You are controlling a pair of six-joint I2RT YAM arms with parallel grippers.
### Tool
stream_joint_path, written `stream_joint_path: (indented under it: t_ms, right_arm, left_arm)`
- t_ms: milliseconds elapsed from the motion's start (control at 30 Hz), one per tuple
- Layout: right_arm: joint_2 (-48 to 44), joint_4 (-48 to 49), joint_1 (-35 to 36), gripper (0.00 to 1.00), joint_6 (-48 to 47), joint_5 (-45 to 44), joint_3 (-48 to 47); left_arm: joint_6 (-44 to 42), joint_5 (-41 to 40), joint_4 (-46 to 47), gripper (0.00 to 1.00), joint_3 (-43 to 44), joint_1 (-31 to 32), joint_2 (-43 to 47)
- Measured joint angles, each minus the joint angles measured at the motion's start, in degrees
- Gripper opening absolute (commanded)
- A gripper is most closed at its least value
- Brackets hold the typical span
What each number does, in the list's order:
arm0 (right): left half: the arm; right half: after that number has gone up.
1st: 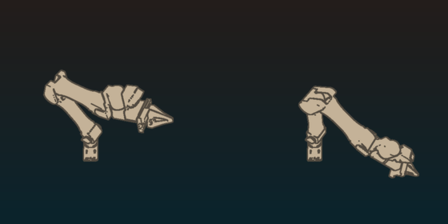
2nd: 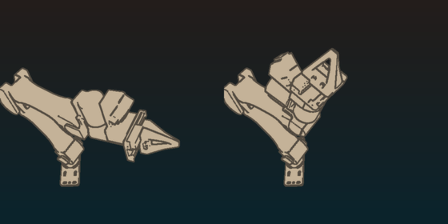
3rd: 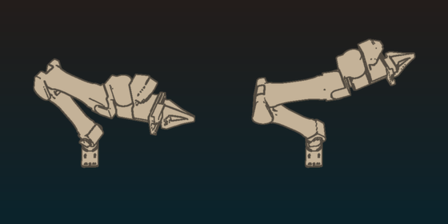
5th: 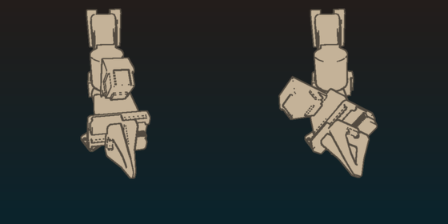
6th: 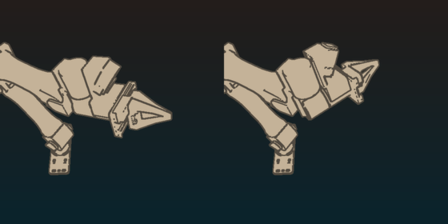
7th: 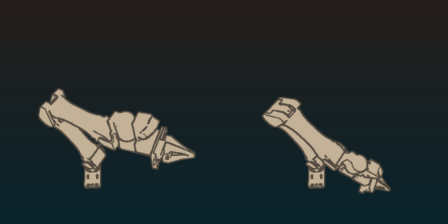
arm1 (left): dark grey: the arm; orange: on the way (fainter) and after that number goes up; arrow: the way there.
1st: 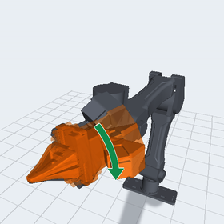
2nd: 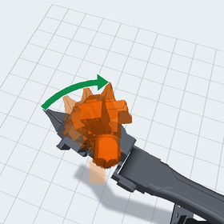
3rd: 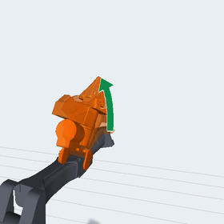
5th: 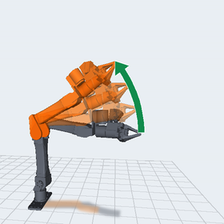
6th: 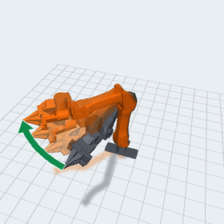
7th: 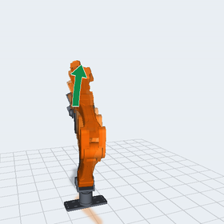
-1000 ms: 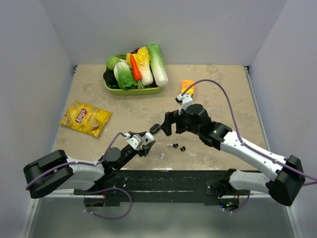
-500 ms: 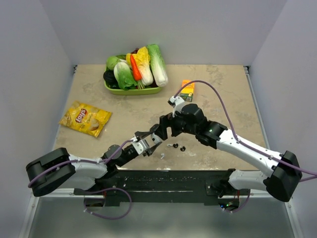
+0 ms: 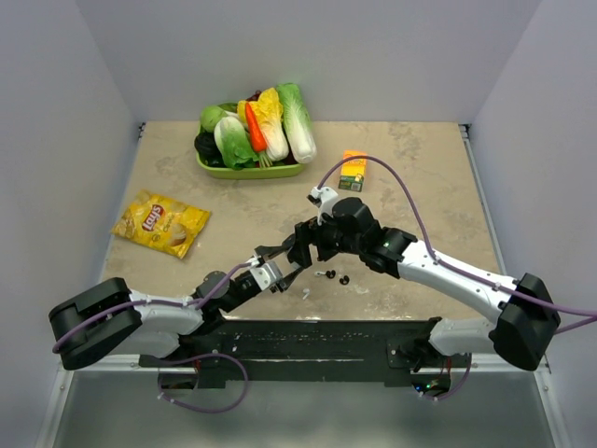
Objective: Insert the wireless bluetooth earbuds into the charging case
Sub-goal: Open the charging case.
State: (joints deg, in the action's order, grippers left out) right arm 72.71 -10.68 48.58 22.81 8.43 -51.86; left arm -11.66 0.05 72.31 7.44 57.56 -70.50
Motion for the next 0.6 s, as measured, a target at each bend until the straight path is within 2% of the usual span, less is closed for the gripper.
stream_joint_path:
  t_ms: [600]
  right_arm:
    - [-2.86, 0.0, 0.24, 0.86, 0.33, -2.99, 0.61]
  left_arm:
    - [0.04, -0.04, -0.07, 0.0, -0.04, 0.0, 2.05]
